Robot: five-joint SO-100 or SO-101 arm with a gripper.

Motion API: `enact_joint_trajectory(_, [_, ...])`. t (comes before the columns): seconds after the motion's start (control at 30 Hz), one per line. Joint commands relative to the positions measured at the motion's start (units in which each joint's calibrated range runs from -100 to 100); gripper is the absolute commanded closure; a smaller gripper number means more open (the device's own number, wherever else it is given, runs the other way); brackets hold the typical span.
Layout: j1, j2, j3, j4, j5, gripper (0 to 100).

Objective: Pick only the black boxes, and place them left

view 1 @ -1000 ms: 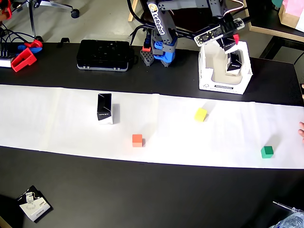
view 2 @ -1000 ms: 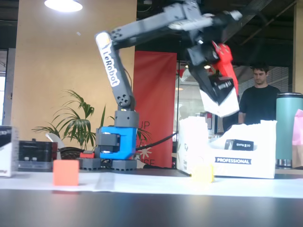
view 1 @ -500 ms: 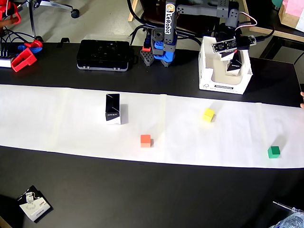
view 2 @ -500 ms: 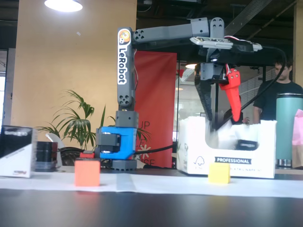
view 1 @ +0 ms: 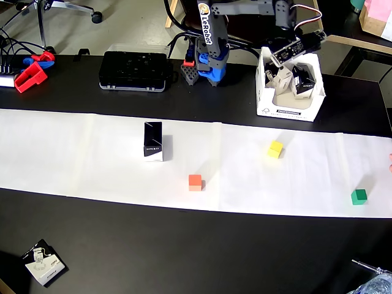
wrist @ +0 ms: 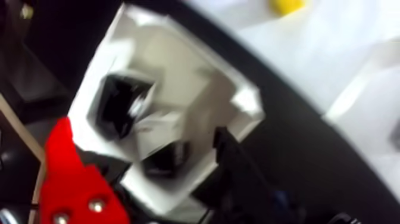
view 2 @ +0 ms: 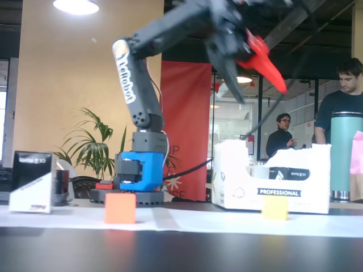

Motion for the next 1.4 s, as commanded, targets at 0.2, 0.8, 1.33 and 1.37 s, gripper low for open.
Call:
enact_joint_trajectory(0.2, [55.41, -9.83, -4.7, -0.17, 18.87, 55])
enact_joint_trajectory(0.8, [81.49, 3.21, 12.77, -33.56, 27.92, 55])
enact_joint_trajectory(1.33, [75.77, 7.16, 32.71, -47.15, 30.45, 55])
enact_joint_trajectory(1.37, [75.08, 8.59, 32.27, -47.87, 29.5, 55])
